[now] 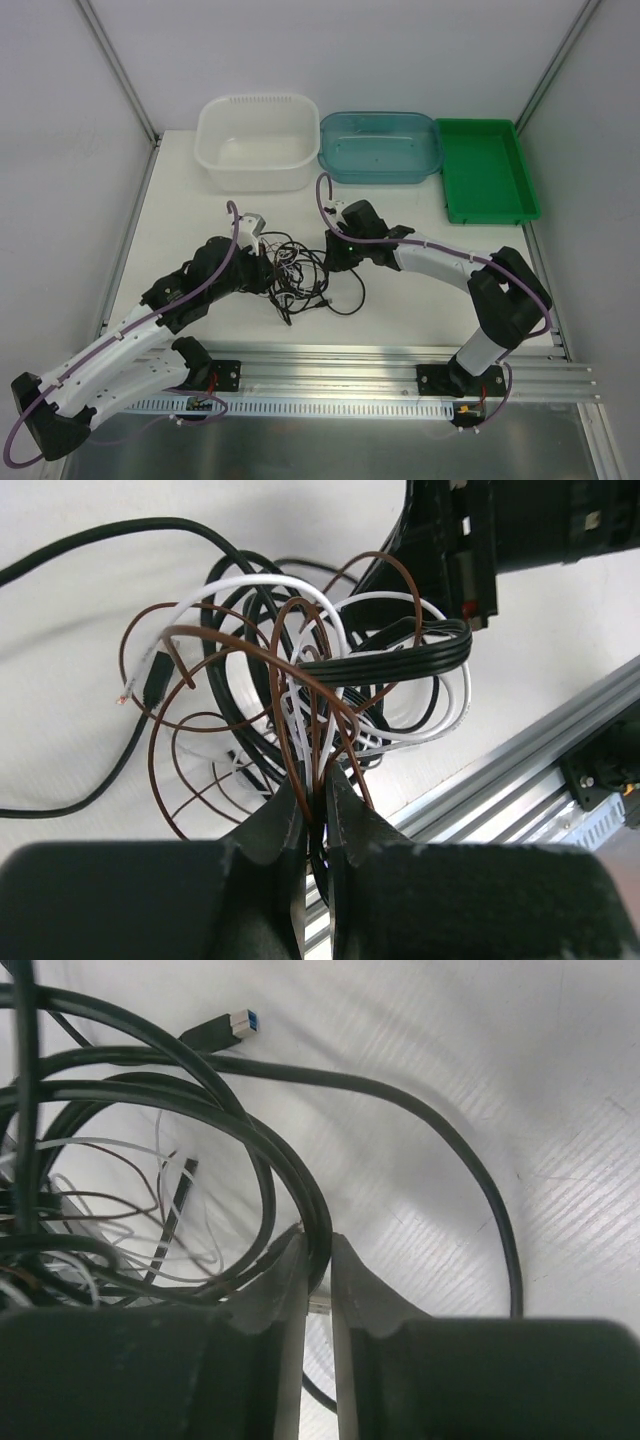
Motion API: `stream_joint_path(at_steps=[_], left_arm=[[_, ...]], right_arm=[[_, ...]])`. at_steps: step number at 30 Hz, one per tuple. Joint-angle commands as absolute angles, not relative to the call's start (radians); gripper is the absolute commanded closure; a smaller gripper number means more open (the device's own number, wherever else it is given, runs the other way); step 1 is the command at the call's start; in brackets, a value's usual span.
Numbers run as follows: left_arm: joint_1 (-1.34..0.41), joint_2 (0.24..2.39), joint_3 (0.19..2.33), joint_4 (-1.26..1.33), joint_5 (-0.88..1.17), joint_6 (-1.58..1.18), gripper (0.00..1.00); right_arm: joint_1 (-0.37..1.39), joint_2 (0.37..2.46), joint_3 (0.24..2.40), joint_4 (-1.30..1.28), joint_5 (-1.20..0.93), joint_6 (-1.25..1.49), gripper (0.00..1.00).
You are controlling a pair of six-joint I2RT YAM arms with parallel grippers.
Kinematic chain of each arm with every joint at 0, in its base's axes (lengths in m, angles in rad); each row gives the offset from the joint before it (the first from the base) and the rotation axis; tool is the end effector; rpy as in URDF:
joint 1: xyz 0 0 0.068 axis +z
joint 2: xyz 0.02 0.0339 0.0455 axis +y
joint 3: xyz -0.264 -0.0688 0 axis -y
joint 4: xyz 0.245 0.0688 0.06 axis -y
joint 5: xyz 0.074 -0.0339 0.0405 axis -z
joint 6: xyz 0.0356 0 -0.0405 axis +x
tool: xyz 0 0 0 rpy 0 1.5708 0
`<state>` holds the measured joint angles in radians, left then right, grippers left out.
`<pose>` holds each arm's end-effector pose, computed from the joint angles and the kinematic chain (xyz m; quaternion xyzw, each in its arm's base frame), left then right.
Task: Untangle the cables
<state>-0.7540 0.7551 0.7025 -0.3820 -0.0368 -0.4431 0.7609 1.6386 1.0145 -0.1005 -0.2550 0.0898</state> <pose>0.1284 -0.1188 0.2953 0.1207 0.8342 -0.2903 0.4532 0.2494 0.2499 0.2105 -0.3471 0.8368 0.2737 0.3231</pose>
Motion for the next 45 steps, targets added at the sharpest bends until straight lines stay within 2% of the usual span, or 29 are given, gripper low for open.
stream_joint_path(at_steps=[1,4,6,10,14,15,18,19,20,21,25,31,37,40,45], left_arm=[[-0.765,0.689,0.726,-0.307,-0.086,-0.474,1.0],[-0.765,0.68,0.736,-0.307,-0.069,-0.48,1.0],[-0.765,0.68,0.742,-0.305,-0.061,-0.482,1.0],[-0.765,0.675,0.744,-0.302,-0.064,-0.491,1.0],[-0.765,0.689,0.735,-0.287,-0.052,-0.497,1.0],[-0.765,0.689,0.732,-0.285,-0.046,-0.499,1.0],[-0.765,0.678,0.715,-0.285,-0.092,-0.495,1.0],[-0.765,0.669,0.709,-0.297,-0.119,-0.495,1.0],[-0.765,0.652,0.7,-0.316,-0.164,-0.5,1.0],[-0.764,0.644,0.686,-0.339,-0.208,-0.509,1.0],[-0.712,0.624,0.689,-0.513,-0.467,-0.604,1.0],[-0.539,0.552,0.727,-0.578,-0.474,-0.598,1.0],[-0.506,0.601,0.804,-0.611,-0.517,-0.555,1.0],[-0.497,0.656,0.779,-0.617,-0.522,-0.552,1.0],[-0.463,0.738,0.675,-0.618,-0.463,-0.624,1.0]], right_arm=[[0.756,1.605,0.997,-0.087,-0.219,0.071,0.83],[0.758,1.603,0.991,-0.068,-0.279,0.104,0.7],[0.764,1.605,0.991,-0.048,-0.291,0.124,0.68],[0.769,1.62,0.982,-0.005,-0.314,0.166,0.57],[0.784,1.652,0.988,0.041,-0.337,0.179,0.55],[0.785,1.657,0.992,0.041,-0.331,0.181,0.56],[0.782,1.635,0.991,0.008,-0.272,0.152,0.74],[0.779,1.617,0.991,-0.042,-0.247,0.138,0.9],[0.769,1.565,0.991,-0.072,-0.218,0.12,0.98],[0.758,1.534,0.986,-0.099,-0.168,0.104,0.99],[0.638,1.335,0.985,-0.314,-0.074,0.039,0.99],[0.385,1.079,1.052,-0.596,0.066,-0.026,0.99],[0.226,0.913,1.086,-0.69,0.101,0.035,0.99],[0.152,0.852,1.092,-0.684,0.031,0.081,0.99],[0.15,0.828,1.181,-0.727,-0.058,0.065,0.99]])
